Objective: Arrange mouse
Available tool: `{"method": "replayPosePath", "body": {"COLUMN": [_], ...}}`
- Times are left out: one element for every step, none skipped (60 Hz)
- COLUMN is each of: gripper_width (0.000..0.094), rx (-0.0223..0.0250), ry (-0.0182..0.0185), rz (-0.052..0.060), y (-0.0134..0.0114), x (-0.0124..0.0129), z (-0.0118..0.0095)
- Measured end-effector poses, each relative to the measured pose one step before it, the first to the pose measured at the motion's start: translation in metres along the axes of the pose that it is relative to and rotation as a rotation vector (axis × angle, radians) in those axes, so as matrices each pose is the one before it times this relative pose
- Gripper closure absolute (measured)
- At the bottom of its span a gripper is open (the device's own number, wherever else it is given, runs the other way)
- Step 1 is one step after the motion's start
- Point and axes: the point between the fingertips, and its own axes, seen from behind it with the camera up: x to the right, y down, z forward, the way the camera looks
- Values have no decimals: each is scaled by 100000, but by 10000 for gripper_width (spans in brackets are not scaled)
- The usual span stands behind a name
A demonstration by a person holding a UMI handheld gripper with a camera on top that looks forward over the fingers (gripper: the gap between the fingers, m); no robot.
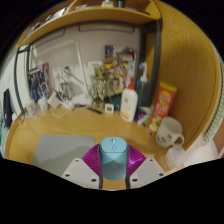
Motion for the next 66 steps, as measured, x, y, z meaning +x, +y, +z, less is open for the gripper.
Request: {"method": "replayPosePath", "body": {"gripper_width": [633,633,633,634,634,633,633,634,632,633,634,633,634,633,633,632,633,633,633,635,634,633,633,634,634,634,634,636,634,634,634,633,633,616,620,621,620,621,621,621,622,620,619,621,621,620,599,598,596,597,590,577,571,551,534,516,498,484,475,466,454,441,424,390,337,283], "rx": [1511,1325,1243,1157,1161,1152,1094,1403,840,410,637,574,415,253,17,-195,167,-625,-502,-591,-649,-760,-915,-669,-1560,-1249,-1136,-1053,-1146,-1310,-1022,-1184,-1104,-965,-924,-974,-920,-934,-856,-805,-766,-697,-565,-487,-663,-661,-717,-765,-289,1565,331,-345,216,113,-45,148,-30,-115,-163,-468,-496,-985,-1155,-1341,-651,-209], "ry": [-126,-251,-555,-813,-949,-862,-749,-636,-793,-602,-837,-883,-946,-947,-873,-766,-900,-490,-692,-789,-636,-516,-387,-732,78,-181,-180,-107,-30,-51,-462,-33,106,-59,-120,-243,-172,-122,-41,-48,-98,85,-15,-213,-106,37,195,275,116,133,232,494,216,193,187,113,44,84,36,-74,-156,-282,-189,-169,270,436], "rz": [-85,47,-108,-242,-255,-162,-185,-433,-550,-645,-571,-541,-525,-522,-566,-659,-688,-545,-561,-510,-269,-89,-86,-173,38,7,69,56,18,-35,-92,97,163,-17,83,149,226,212,285,282,216,206,132,-79,-40,-26,97,-1,-43,-168,-432,-476,-432,-179,-80,126,105,60,143,388,636,888,1075,1127,1045,828], "y": [-1045,-930,-912,-853,-859,-839,-783,-616,-621,-637,-475,-401,-335,-228,-106,-8,232,-33,157,247,298,340,433,738,441,532,544,553,615,645,802,592,555,552,528,506,495,478,463,467,464,394,383,410,369,392,389,405,287,-189,61,158,10,-15,20,-21,26,-4,59,34,20,112,169,73,11,-92], "x": [-455,-534,-575,-629,-742,-774,-768,-833,-778,-845,-814,-828,-875,-864,-841,-779,-644,-872,-777,-695,-653,-609,-523,-264,-525,-350,-327,-294,-236,-193,45,-151,-160,-113,-93,-126,-101,-62,-61,-37,13,-24,-37,6,-38,0,7,39,4,7,25,91,14,-35,4,-11,-17,16,33,-13,-5,-26,-84,5,-26,75], "z": [-269,-413,-318,-293,-290,-255,-233,14,-180,-225,-73,-54,-31,45,78,127,318,158,236,237,309,308,366,341,369,385,379,393,357,358,406,351,251,316,319,299,306,288,266,272,242,270,242,268,200,205,156,127,62,68,-13,-59,-11,-58,-41,-28,1,12,132,-40,-23,-61,-40,-150,-135,-200]}}
